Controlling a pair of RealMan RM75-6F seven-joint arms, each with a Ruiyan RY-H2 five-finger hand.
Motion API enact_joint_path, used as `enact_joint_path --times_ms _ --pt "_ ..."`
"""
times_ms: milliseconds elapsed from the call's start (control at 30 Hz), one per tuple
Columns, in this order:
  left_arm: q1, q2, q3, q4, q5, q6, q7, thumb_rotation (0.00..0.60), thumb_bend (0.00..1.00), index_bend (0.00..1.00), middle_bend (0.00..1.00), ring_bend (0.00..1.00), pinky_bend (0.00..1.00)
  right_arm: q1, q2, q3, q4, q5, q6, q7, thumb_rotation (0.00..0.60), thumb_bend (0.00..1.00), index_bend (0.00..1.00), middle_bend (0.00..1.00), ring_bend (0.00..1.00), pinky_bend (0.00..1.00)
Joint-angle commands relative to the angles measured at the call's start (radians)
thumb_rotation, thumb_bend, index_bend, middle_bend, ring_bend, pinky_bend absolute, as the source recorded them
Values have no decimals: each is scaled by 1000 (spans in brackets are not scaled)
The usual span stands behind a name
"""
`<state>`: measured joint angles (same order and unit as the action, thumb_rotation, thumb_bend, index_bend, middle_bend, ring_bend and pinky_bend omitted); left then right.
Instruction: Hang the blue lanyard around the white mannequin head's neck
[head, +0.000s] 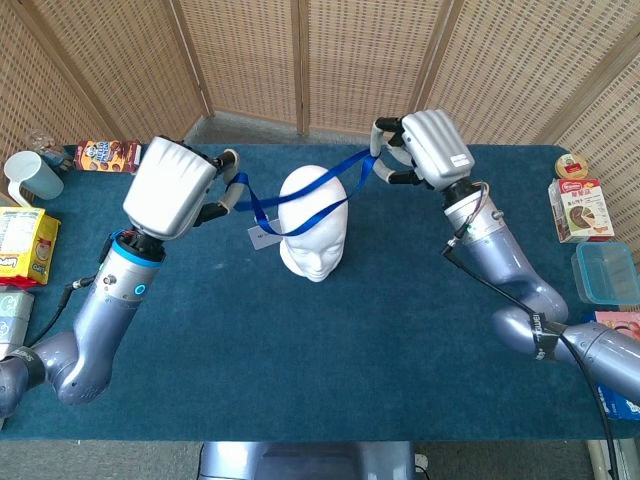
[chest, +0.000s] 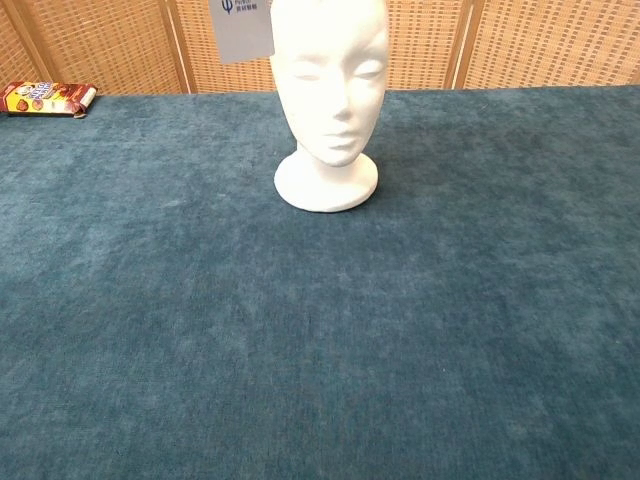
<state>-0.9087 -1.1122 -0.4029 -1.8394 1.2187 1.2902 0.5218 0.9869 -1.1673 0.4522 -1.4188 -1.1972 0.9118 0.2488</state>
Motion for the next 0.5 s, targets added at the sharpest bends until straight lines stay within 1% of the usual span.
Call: enact_joint_path --times_ms 33,333,500 --pt "3 -10 0 18 14 17 16 491 486 656 1000 1000 1000 3 -5 -1 4 4 -1 -4 600 461 767 1000 1000 1000" --pt "3 -5 27 11 -22 -40 42 493 486 656 1000 1000 1000 8 -13 -17 17 16 -23 -29 600 461 768 1000 1000 1000" --pt "0 -3 32 5 -38 -58 53 493 486 656 1000 1000 1000 5 -5 -25 13 16 -30 -40 600 461 770 1000 1000 1000"
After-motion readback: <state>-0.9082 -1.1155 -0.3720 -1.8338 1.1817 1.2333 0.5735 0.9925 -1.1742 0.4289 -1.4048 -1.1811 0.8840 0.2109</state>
